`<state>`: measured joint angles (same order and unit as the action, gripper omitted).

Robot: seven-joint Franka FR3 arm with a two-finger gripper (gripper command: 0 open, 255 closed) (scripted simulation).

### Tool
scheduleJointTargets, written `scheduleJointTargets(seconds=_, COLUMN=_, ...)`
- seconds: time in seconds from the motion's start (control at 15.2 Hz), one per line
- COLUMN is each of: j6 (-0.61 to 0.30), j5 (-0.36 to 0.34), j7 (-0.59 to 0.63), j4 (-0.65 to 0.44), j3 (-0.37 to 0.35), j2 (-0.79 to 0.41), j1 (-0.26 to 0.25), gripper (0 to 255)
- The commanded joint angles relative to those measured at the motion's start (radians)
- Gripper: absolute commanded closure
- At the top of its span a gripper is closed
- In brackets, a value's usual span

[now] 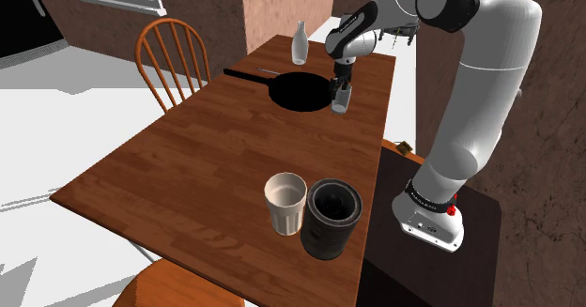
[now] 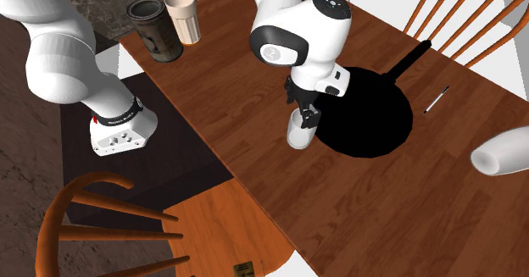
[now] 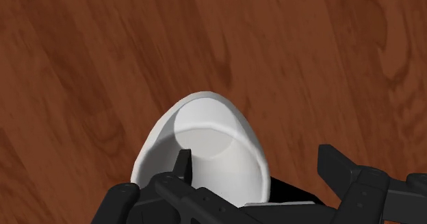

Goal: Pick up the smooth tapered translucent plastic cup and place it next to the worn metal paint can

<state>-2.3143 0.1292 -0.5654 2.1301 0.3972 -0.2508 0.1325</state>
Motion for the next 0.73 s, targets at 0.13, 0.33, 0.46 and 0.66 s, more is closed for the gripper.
scheduleJointTargets(seconds=0.13, j6=0.0, j5=0.0, j7=0.0, j4=0.0, j3=0.0, j2=0.0, j1=0.0, gripper=255)
scheduleJointTargets(seconds=0.33, j6=0.0, j5=0.0, j7=0.0, j4=0.0, j3=0.0, j2=0.0, j1=0.0, gripper=255)
scheduleJointTargets(seconds=0.46, j6=0.0, j5=0.0, j7=0.0, j4=0.0, j3=0.0, j2=0.0, j1=0.0, gripper=255)
scheduleJointTargets(seconds=0.66, j6=0.011, j5=-0.006, j7=0.004, j4=-0.003, j3=0.002, j2=0.009, j1=-0.002, gripper=255)
